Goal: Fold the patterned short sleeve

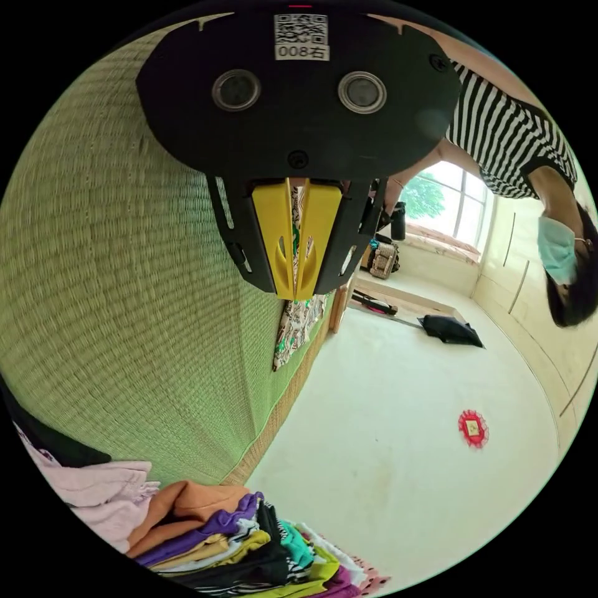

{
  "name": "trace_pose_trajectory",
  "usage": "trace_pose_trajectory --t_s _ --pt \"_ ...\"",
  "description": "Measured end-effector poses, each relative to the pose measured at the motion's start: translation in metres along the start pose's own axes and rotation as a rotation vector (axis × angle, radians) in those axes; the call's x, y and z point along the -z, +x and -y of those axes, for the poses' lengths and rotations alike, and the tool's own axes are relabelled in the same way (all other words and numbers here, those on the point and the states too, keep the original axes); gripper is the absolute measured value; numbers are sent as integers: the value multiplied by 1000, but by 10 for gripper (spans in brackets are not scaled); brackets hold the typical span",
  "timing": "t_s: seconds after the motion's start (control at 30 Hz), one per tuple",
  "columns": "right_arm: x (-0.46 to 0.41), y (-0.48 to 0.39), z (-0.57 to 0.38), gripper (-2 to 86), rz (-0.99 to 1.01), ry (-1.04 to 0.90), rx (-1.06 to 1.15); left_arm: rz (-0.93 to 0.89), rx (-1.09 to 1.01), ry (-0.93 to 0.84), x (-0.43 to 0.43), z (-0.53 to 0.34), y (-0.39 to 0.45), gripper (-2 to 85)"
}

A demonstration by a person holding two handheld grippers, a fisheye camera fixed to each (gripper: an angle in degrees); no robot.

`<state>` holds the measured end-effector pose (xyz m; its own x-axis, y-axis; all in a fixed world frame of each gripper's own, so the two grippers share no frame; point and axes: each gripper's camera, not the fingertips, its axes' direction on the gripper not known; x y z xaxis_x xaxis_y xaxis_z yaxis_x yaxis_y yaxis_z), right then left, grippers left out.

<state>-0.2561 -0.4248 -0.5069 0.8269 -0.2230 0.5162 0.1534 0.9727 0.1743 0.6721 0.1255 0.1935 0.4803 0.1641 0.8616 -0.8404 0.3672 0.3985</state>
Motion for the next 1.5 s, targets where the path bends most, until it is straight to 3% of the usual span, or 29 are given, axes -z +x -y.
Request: trace_pose_trajectory --t_s 0.37,0.63,0.93,1.5 --pt "-10 -156 49 4 -178 -200 89 39 291 318 133 -126 -174 83" --pt "-137 -345 96 29 -224 -436 310 70 308 445 178 -168 -259 96" --pt "-287 -522 120 65 -283 -704 521 -82 295 476 181 -195 -330 92" --pt "-465 -810 155 78 -543 -826 927 -117 239 391 181 -188 -387 73"
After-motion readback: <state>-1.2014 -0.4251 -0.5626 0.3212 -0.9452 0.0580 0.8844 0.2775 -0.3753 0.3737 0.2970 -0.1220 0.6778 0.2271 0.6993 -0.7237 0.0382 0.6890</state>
